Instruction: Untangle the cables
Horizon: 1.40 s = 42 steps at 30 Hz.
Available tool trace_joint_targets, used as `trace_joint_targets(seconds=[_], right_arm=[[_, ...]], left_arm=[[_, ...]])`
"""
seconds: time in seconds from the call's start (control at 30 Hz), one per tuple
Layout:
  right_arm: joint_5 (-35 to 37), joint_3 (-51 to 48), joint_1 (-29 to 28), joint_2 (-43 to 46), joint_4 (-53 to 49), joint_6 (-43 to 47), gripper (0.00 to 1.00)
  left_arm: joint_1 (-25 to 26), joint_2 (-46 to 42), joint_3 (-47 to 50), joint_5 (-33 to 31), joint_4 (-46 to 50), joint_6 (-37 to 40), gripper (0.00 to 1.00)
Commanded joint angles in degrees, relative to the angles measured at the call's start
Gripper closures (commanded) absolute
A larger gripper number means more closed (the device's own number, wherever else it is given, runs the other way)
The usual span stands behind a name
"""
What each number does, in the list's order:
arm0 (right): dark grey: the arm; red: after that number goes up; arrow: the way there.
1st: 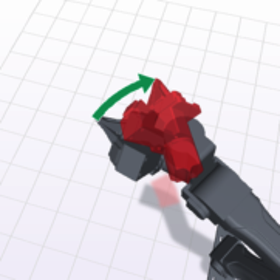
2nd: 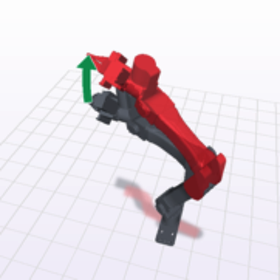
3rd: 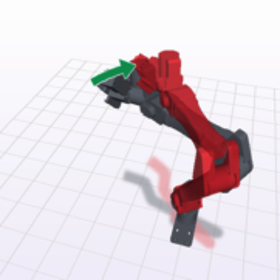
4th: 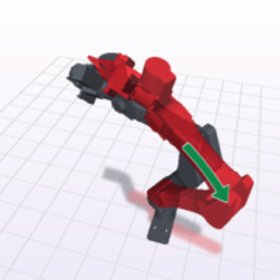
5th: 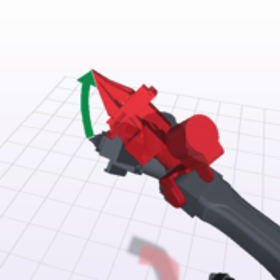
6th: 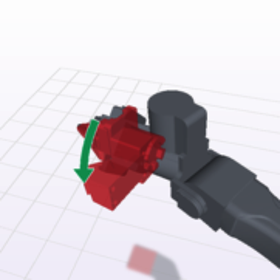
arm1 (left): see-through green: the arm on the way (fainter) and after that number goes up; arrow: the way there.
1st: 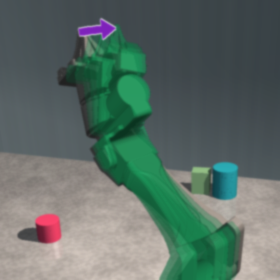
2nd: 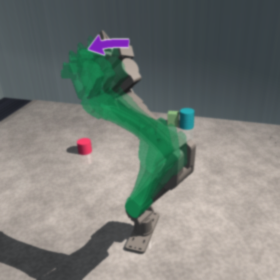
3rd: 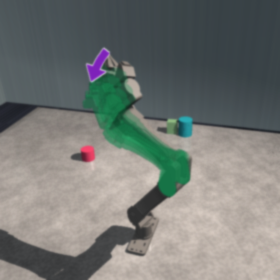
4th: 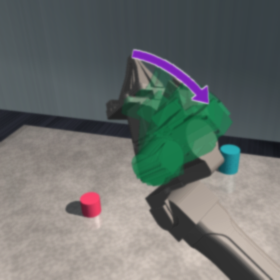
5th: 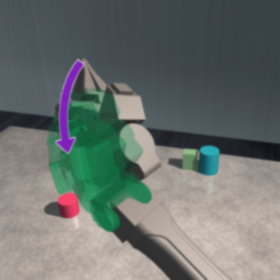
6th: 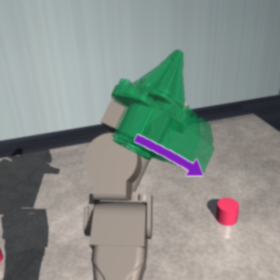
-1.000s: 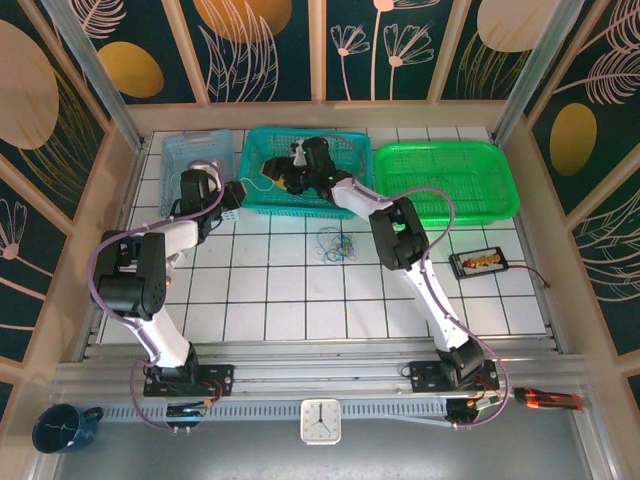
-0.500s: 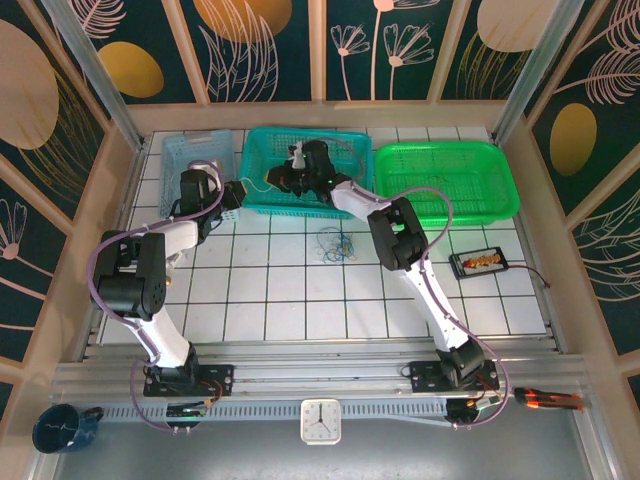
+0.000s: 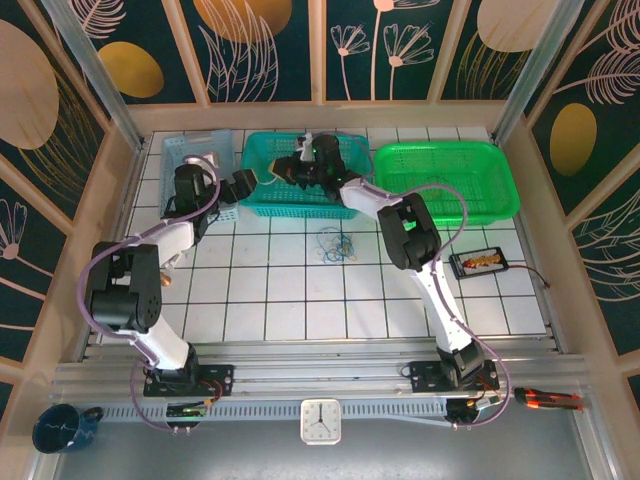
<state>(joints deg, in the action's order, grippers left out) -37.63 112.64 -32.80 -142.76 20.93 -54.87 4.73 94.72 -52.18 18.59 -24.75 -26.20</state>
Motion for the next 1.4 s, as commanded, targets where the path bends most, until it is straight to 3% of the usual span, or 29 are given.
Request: trace_joint_targets(seconds=[0.0, 0.2, 0.43, 0.73, 0.93, 1.37], right_arm=[[-1.26, -0.54, 0.11, 5.04, 5.53, -1.03, 1.00], [-2.43, 0.22, -0.82, 7.17, 6.02, -0.46, 1.00], [-2.89, 2.51, -1.78, 9.29, -1.64, 6.56, 1.00], [-2.48, 5.84, -3.25, 11.10, -13.47, 18.05, 1.00], [-0.70, 8.56, -4.58, 11.69, -19.82, 23.17, 1.00], [-1.68, 5.00, -5.70, 14.94, -16.91, 22.10, 1.00]], left_arm=[[-0.75, -3.04, -2.20, -0.82, 2.24, 0.42, 0.01], [-2.36, -7.32, -2.25, 0.69, 4.67, 1.77, 0.01], [-2.40, -10.56, -1.38, 2.86, 9.05, 15.97, 0.03], [-0.51, -11.53, 1.47, 5.42, 8.55, 26.06, 0.07], [2.15, -10.55, 1.34, 4.99, 7.99, 28.00, 0.09], [4.38, -7.51, 0.21, 2.91, 6.72, 27.68, 0.19]])
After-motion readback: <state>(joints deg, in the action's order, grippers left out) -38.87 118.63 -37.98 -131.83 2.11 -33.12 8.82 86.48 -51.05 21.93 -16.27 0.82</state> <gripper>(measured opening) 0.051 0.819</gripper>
